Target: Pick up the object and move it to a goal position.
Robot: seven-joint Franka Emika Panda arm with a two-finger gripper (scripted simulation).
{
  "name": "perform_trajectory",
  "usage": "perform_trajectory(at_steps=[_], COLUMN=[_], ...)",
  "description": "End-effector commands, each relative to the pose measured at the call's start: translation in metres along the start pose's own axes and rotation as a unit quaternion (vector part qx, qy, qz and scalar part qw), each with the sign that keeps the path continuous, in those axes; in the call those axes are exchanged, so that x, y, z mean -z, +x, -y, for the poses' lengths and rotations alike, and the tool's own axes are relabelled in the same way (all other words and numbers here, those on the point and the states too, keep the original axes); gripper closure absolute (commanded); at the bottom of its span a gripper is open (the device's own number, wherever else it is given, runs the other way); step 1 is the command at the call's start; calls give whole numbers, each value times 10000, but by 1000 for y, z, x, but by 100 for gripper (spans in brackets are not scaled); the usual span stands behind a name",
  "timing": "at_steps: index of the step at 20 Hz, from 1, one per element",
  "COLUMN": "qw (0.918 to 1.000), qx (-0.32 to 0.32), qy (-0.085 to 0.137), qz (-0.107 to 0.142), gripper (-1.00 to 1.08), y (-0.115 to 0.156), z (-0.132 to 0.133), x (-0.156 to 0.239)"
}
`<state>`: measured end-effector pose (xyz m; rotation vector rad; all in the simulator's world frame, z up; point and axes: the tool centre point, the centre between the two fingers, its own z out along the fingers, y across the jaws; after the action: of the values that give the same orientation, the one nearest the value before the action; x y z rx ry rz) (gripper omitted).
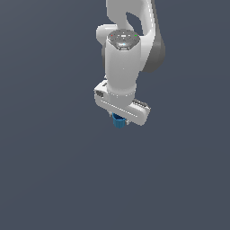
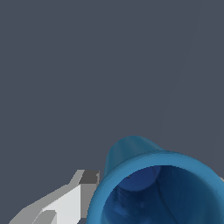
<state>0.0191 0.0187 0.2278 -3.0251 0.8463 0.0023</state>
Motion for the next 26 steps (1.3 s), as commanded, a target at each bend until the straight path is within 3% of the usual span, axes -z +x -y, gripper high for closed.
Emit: perform_trajectory(at_steps=[1, 18, 26], qw=[10000, 10000, 10000], qx=[-2, -5, -2], qy=[-1, -8, -3], qz=[-7, -14, -10], gripper=[108, 108, 108], y=[-15, -111, -138], z=[8, 65, 85], x=[28, 206, 260])
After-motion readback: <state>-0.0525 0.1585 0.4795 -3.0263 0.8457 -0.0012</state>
